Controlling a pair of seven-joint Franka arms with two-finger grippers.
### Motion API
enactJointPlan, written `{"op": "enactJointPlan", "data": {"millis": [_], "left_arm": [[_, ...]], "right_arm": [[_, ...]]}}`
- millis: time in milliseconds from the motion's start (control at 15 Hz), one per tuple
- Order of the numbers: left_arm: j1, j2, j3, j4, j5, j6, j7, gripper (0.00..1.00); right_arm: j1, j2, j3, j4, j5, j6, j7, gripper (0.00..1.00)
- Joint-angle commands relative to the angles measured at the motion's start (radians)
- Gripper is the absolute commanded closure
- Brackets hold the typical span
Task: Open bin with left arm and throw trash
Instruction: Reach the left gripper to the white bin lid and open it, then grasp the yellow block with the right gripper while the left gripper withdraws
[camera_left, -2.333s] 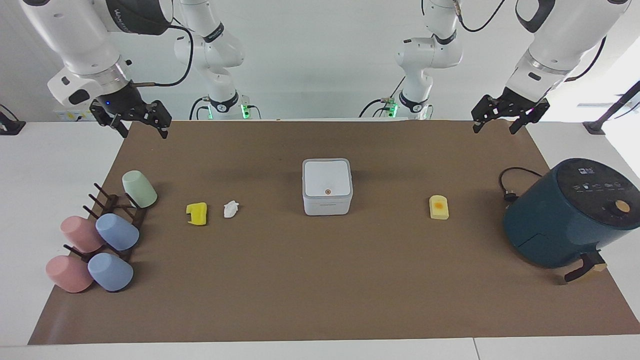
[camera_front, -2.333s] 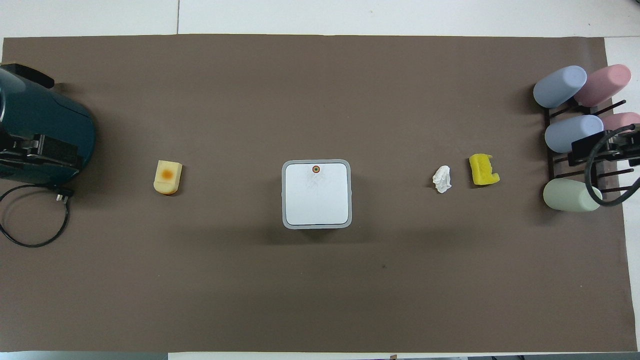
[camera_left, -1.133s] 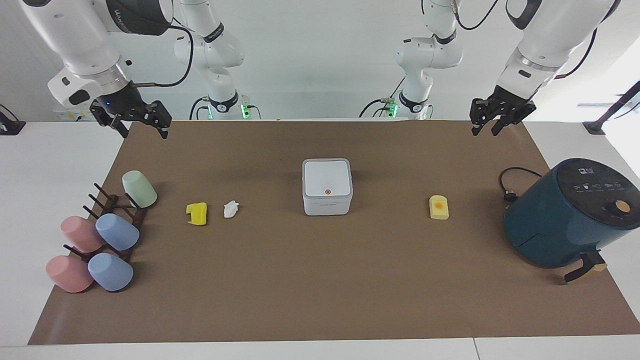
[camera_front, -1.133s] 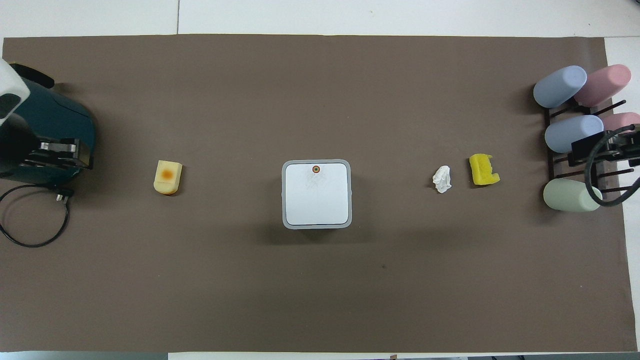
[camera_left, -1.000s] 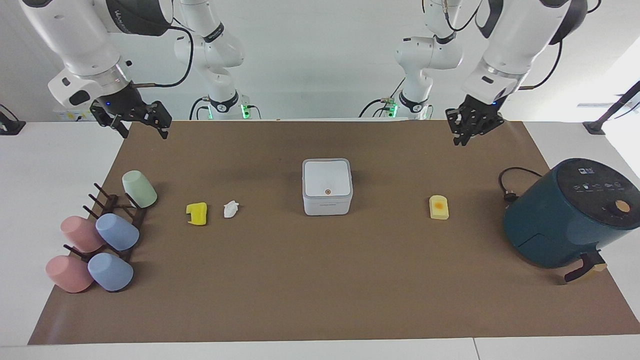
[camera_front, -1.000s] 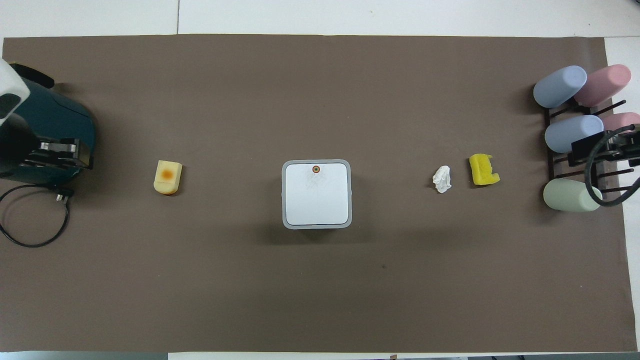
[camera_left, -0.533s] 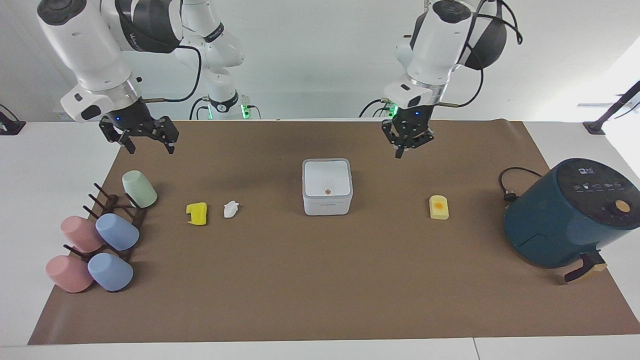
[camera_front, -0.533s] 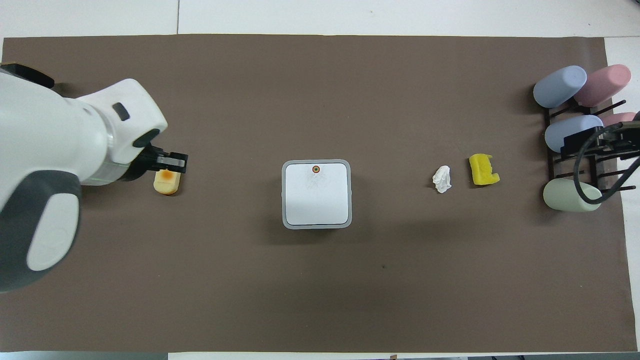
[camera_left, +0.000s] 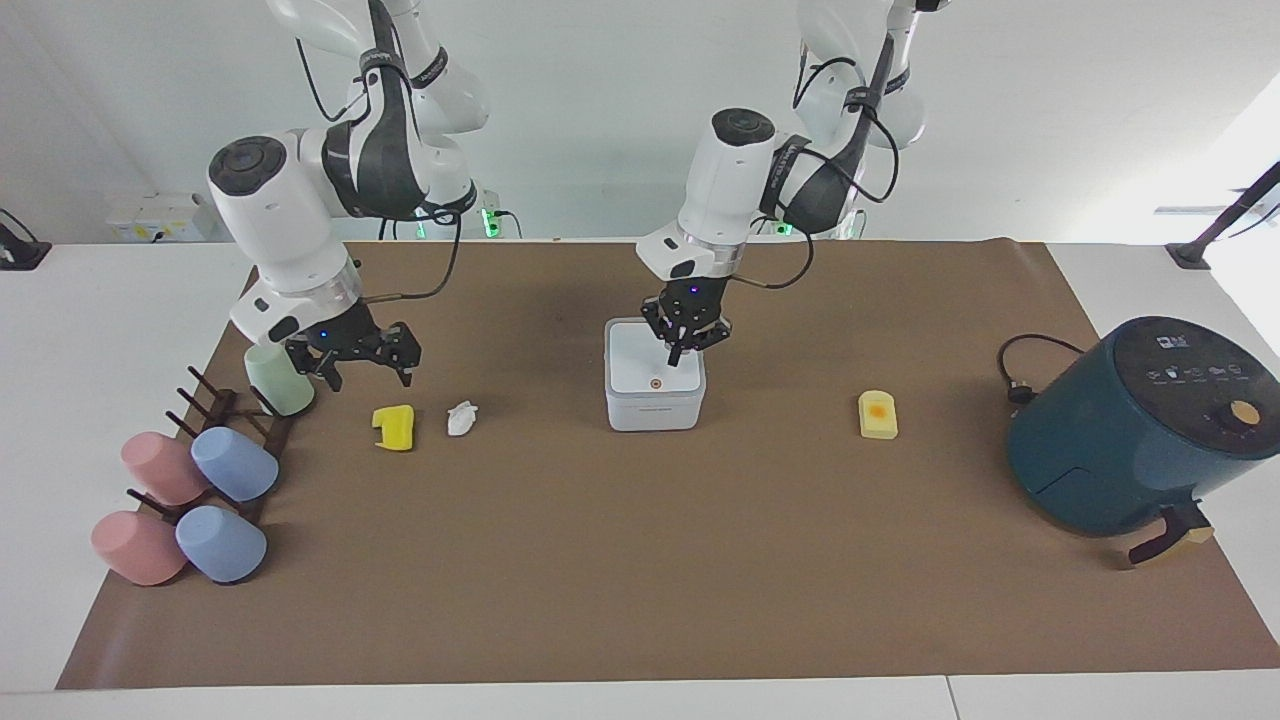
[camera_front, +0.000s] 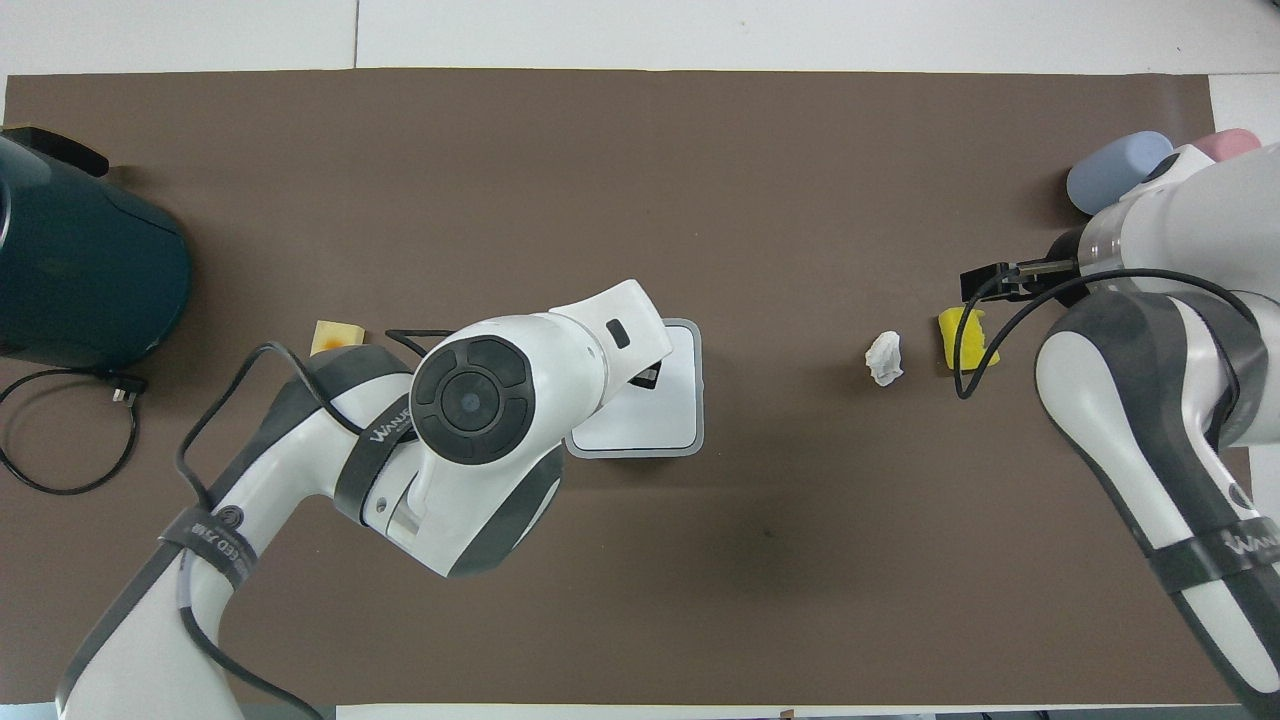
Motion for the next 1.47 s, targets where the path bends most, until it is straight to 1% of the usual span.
{"op": "enactJointPlan", "data": {"millis": [0, 133, 200, 267, 400, 667, 733, 867, 933, 1000, 1067, 1133, 1200, 1267, 1333, 1400], "left_arm": [[-0.017, 0.037, 0.017, -0.002, 0.004, 0.08, -0.019, 1.0], [-0.019, 0.057, 0.017, -0.005, 0.004, 0.1, -0.016, 1.0], [-0.023, 0.056, 0.017, -0.014, 0.004, 0.092, -0.015, 1.0], [-0.026, 0.053, 0.017, -0.023, 0.004, 0.083, -0.015, 1.0], [-0.037, 0.041, 0.02, -0.014, 0.004, -0.031, -0.015, 1.0], [-0.022, -0.089, 0.023, -0.011, 0.004, -0.275, -0.005, 1.0], [-0.006, -0.125, 0.027, -0.013, 0.004, -0.324, -0.005, 1.0], [0.067, -0.194, 0.025, -0.014, 0.004, -0.432, -0.015, 1.0], [0.102, -0.228, 0.025, -0.017, 0.004, -0.479, -0.01, 1.0], [0.135, -0.254, 0.025, -0.017, 0.004, -0.519, -0.005, 1.0], [0.167, -0.272, 0.027, -0.017, 0.004, -0.556, 0.001, 0.81], [0.196, -0.278, 0.027, -0.016, 0.004, -0.582, 0.005, 0.45], [0.219, -0.286, 0.028, -0.016, 0.004, -0.595, 0.024, 0.19], [0.259, -0.291, 0.028, -0.014, 0.004, -0.595, 0.039, 0.0], [0.297, -0.292, 0.028, -0.011, 0.004, -0.595, 0.057, 0.0], [0.337, -0.297, 0.03, -0.007, 0.004, -0.593, 0.08, 0.0]], "right_arm": [[0.0, 0.028, 0.001, -0.035, 0.018, 0.08, -0.012, 0.0], [0.0, 0.018, 0.003, -0.125, 0.018, 0.177, -0.024, 0.0], [0.018, 0.013, 0.003, -0.147, 0.018, 0.217, -0.03, 0.0], [0.016, 0.015, 0.003, -0.152, 0.018, 0.225, -0.037, 0.0], [0.003, 0.048, 0.001, -0.156, 0.018, 0.251, -0.093, 0.0], [-0.02, 0.125, 0.001, -0.163, 0.015, 0.326, -0.182, 0.0], [-0.026, 0.145, 0.001, -0.164, 0.015, 0.353, -0.185, 0.0], [-0.027, 0.176, 0.001, -0.163, 0.013, 0.363, -0.192, 0.0], [-0.026, 0.179, 0.001, -0.163, 0.013, 0.361, -0.19, 0.03], [-0.024, 0.179, 0.0, -0.158, 0.013, 0.341, -0.192, 0.11], [-0.03, 0.177, 0.001, -0.156, 0.013, 0.317, -0.192, 0.17], [-0.03, 0.174, 0.001, -0.153, 0.013, 0.286, -0.192, 0.23], [-0.03, 0.173, 0.0, -0.15, 0.013, 0.26, -0.193, 0.33], [-0.033, 0.171, 0.0, -0.149, 0.004, 0.255, -0.195, 0.48], [-0.033, 0.168, 0.0, -0.152, 0.003, 0.251, -0.195, 0.71], [-0.033, 0.168, 0.0, -0.152, 0.003, 0.234, -0.195, 0.9]]}}
